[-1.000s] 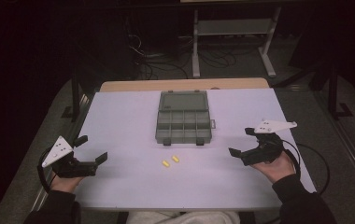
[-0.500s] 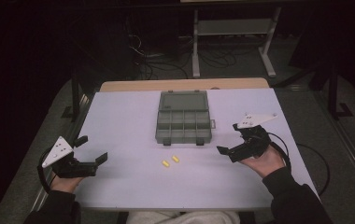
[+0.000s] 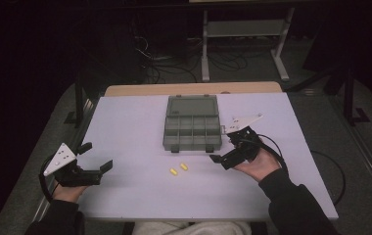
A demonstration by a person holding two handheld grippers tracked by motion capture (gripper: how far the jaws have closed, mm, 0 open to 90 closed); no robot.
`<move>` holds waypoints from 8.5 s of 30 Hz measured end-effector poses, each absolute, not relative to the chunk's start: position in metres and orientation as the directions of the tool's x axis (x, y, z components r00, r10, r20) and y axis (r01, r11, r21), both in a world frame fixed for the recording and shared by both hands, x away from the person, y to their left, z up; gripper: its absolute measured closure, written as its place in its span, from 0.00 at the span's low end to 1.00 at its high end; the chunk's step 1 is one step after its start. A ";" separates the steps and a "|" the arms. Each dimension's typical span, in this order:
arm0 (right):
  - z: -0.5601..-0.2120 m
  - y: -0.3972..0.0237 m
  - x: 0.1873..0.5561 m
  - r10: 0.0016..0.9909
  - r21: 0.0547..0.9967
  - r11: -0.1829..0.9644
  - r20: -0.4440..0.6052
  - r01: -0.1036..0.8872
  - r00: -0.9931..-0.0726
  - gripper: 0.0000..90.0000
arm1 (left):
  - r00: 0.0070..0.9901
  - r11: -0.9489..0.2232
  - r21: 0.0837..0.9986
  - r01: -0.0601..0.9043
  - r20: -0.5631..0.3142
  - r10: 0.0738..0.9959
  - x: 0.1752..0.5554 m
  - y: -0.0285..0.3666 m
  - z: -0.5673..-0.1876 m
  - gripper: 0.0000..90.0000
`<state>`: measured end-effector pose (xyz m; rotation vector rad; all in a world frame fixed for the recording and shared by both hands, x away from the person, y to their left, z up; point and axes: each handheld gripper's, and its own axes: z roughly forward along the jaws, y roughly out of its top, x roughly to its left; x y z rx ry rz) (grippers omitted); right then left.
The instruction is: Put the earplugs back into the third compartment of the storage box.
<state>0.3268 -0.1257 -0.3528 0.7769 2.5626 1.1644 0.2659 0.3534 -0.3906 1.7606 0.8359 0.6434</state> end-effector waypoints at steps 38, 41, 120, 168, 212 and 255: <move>-0.396 -0.033 0.345 0.379 0.602 0.731 0.035 0.322 -0.925 0.01 | 0.621 -0.221 0.947 0.235 0.028 0.783 0.265 0.353 -0.390 0.00; -0.402 -0.027 0.346 0.373 0.588 0.743 0.034 0.321 -0.927 0.01 | 0.622 -0.221 0.947 0.235 0.028 0.783 0.265 0.353 -0.390 0.00; -0.362 -0.029 0.380 0.426 0.574 0.738 0.012 0.355 -0.905 0.88 | 0.633 -0.223 0.946 0.235 0.025 0.774 0.265 0.353 -0.390 0.00; -0.355 -0.058 0.488 0.651 0.552 0.621 0.033 0.556 -0.759 0.89 | 0.643 -0.220 0.946 0.237 0.017 0.766 0.266 0.353 -0.391 0.00; -0.349 -0.053 0.456 0.590 0.561 0.655 0.040 0.507 -0.807 0.00 | 0.641 -0.221 0.944 0.243 0.014 0.768 0.265 0.353 -0.391 0.00; -0.397 0.017 0.357 0.338 0.574 0.761 0.050 0.304 -0.940 0.00 | 0.642 -0.223 0.945 0.239 0.019 0.767 0.265 0.353 -0.391 0.00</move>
